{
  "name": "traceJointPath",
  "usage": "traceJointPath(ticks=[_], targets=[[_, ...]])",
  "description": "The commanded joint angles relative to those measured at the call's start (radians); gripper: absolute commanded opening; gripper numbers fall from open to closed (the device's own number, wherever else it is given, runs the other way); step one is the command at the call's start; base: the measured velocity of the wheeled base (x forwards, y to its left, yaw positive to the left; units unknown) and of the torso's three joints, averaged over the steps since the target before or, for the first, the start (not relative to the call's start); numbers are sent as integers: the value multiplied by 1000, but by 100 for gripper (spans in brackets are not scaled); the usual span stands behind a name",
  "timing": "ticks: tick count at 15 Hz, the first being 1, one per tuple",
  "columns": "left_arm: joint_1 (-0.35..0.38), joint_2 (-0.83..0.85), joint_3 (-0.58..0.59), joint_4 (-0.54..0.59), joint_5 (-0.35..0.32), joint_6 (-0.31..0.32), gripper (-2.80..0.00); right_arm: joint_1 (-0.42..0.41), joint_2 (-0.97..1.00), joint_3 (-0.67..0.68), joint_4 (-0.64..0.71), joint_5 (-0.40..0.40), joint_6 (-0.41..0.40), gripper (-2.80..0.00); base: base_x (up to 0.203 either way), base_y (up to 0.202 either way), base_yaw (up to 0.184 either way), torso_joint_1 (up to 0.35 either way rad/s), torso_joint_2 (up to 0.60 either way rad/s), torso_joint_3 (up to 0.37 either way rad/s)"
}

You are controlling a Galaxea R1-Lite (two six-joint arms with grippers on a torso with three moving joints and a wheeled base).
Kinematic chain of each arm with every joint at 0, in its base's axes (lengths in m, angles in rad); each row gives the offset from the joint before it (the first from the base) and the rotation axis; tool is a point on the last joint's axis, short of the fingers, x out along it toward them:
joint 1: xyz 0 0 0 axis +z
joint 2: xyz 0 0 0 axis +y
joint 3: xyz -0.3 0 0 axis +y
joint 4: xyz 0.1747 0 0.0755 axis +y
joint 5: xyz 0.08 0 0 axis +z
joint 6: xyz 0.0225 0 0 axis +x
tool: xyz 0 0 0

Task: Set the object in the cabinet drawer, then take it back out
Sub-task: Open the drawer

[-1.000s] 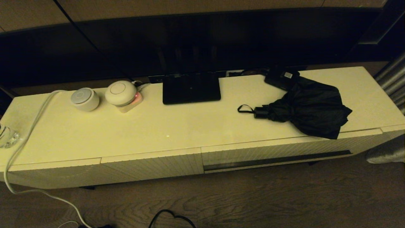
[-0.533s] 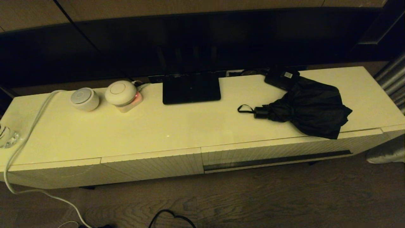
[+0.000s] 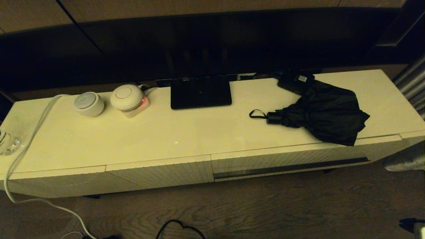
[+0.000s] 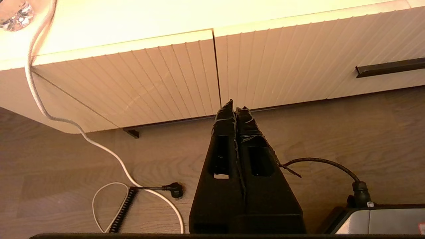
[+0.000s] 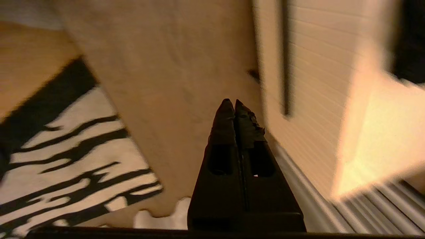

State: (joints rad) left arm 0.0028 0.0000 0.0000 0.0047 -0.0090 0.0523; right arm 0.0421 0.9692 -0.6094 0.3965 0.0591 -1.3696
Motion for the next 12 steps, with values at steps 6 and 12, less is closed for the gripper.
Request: traceJointPath(ticks=[6,12], targets=[[0,0,3,0,0,0,-280,66,428,-38,-165,2,102,-280,0,0,0,0,0,0],[0,0,3,0,0,0,-280,124,686,-7,-403,1,120,-280,0,0,0,0,0,0]])
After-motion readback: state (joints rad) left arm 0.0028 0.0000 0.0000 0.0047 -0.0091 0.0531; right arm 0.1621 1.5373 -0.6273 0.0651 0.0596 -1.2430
